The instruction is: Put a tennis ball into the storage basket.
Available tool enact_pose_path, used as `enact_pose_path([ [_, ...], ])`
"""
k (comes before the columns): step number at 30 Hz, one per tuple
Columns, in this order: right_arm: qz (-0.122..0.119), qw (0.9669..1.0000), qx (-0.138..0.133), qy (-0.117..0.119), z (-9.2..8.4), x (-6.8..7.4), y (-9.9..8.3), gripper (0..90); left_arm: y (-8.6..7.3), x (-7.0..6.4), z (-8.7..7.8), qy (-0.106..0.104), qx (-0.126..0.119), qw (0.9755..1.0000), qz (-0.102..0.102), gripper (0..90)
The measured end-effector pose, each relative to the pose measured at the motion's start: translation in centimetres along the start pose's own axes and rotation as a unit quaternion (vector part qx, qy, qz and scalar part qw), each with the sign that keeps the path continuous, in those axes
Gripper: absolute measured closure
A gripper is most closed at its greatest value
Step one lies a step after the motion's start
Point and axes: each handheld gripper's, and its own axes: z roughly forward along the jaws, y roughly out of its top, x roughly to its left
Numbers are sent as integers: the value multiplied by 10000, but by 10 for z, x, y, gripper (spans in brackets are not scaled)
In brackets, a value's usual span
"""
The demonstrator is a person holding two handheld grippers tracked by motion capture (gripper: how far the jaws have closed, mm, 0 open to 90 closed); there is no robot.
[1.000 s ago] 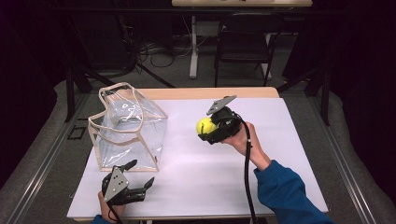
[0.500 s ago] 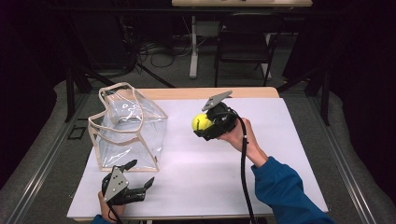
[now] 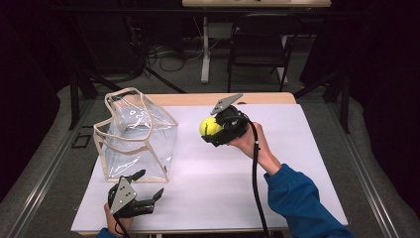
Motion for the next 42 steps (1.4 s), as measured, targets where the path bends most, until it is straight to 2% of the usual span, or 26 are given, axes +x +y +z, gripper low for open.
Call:
enact_pose_path([
  [13,-32,9999,-79,63,4,0,12,265,0,0,1,-3,9,10000,19,158],
  [42,-169,9995,-254,27,7,3,42,264,0,0,1,-35,2,10000,24,158],
])
